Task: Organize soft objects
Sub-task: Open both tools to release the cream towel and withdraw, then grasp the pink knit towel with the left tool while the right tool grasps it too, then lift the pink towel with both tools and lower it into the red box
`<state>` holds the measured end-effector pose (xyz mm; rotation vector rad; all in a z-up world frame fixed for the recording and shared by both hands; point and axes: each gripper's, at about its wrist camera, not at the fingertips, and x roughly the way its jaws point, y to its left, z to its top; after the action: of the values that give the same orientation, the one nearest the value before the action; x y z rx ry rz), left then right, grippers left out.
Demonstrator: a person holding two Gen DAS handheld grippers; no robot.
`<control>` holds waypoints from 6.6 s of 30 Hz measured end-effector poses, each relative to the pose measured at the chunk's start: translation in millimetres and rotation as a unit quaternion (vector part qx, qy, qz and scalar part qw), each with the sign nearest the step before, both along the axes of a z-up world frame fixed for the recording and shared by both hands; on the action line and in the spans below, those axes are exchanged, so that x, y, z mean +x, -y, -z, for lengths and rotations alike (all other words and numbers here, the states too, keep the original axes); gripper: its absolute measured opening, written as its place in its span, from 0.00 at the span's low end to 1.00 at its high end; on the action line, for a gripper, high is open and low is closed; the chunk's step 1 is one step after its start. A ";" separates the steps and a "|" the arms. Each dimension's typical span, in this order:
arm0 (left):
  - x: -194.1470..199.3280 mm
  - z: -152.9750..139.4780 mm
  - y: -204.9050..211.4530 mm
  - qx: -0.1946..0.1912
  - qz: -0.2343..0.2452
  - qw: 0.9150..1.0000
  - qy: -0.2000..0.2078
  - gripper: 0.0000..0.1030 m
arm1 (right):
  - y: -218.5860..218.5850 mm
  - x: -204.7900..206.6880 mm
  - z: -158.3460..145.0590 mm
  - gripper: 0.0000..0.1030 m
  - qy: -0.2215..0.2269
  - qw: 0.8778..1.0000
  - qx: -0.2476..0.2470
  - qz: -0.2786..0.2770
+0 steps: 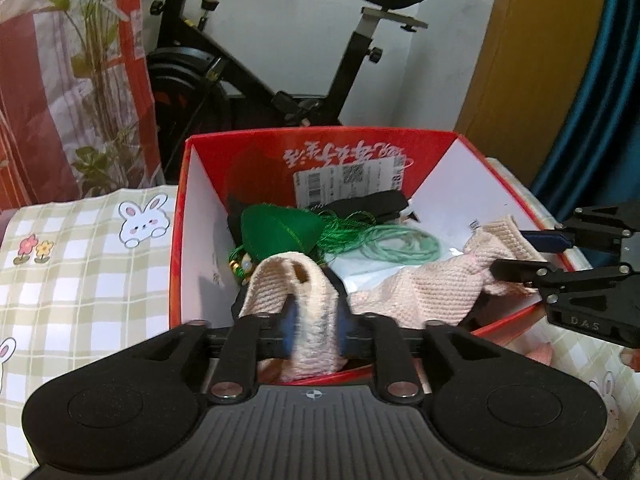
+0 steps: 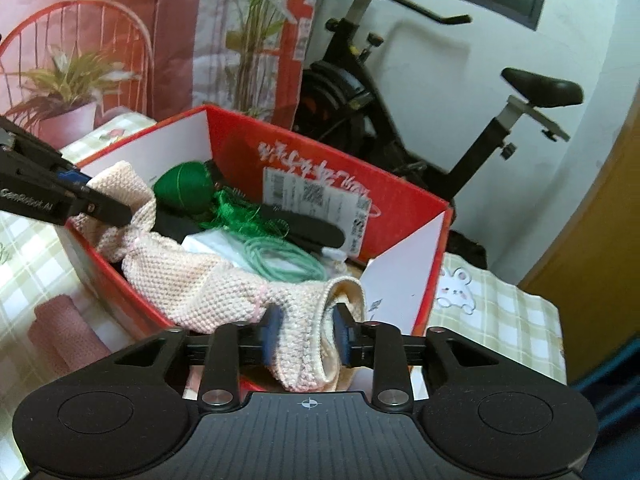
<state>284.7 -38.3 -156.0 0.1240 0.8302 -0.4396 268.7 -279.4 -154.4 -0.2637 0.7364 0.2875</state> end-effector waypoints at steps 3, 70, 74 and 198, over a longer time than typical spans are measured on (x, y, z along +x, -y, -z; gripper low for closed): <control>-7.4 -11.4 -0.5 -0.001 0.003 1.000 0.024 0.61 | 3.6 -7.2 -8.6 0.46 0.021 1.000 0.015 0.015; -118.0 116.9 -32.6 -0.049 -0.031 0.997 0.056 0.51 | 19.0 -120.4 112.9 0.47 0.014 0.992 0.108 0.070; -119.6 118.0 -33.0 -0.051 -0.033 0.996 0.060 0.51 | 20.3 -120.0 113.4 0.47 0.013 0.991 0.111 0.069; -5.8 7.8 -5.0 -0.047 -0.022 0.997 0.065 0.25 | 0.0 20.7 -7.2 0.11 0.045 0.993 0.099 0.054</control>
<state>278.9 -33.3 -163.8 0.0463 0.6815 -0.4230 289.3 -279.4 -147.1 -0.0467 0.6265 0.2419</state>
